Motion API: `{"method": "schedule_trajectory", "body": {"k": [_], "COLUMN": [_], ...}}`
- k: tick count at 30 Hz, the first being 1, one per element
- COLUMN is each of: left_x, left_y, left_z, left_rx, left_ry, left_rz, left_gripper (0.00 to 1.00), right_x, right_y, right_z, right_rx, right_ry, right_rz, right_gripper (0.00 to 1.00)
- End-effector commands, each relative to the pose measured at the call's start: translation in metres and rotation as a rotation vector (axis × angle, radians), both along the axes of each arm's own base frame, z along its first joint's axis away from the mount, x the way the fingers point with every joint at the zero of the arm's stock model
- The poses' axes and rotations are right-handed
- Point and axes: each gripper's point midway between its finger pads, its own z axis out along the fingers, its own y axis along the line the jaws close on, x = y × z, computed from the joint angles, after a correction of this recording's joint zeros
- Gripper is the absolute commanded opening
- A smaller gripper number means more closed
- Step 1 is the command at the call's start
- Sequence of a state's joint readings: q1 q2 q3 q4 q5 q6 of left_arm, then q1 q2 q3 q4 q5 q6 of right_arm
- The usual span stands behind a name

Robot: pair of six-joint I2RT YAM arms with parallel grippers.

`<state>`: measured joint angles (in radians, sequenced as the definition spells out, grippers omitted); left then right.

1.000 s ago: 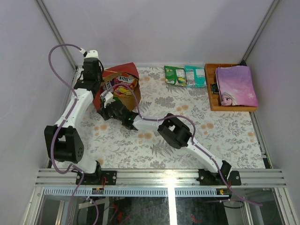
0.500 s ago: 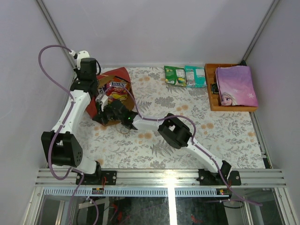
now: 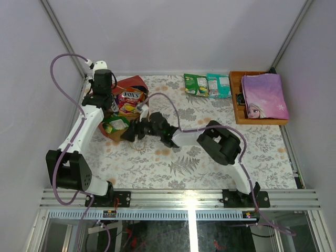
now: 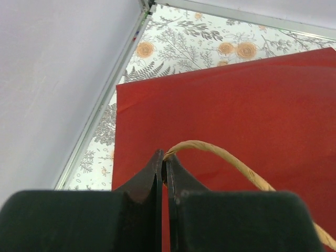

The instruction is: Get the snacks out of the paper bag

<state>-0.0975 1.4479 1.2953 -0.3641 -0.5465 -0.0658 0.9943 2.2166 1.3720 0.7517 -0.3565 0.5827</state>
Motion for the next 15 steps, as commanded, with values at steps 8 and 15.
{"method": "schedule_trajectory", "body": {"k": [8, 15], "left_x": [0.013, 0.013], "left_y": [-0.026, -0.032], "left_z": [0.010, 0.012], "left_rx": [-0.053, -0.074], "left_ry": [-0.080, -0.087], "left_rz": [-0.155, -0.182], "left_gripper": [0.00, 0.00], "right_x": [0.051, 0.036], "right_y": [-0.004, 0.000], "right_z": [0.043, -0.008], "right_rx": [0.291, 0.182], "right_ry": [0.911, 1.143], "right_rz": [-0.322, -0.509], "right_gripper": [0.79, 0.81]}}
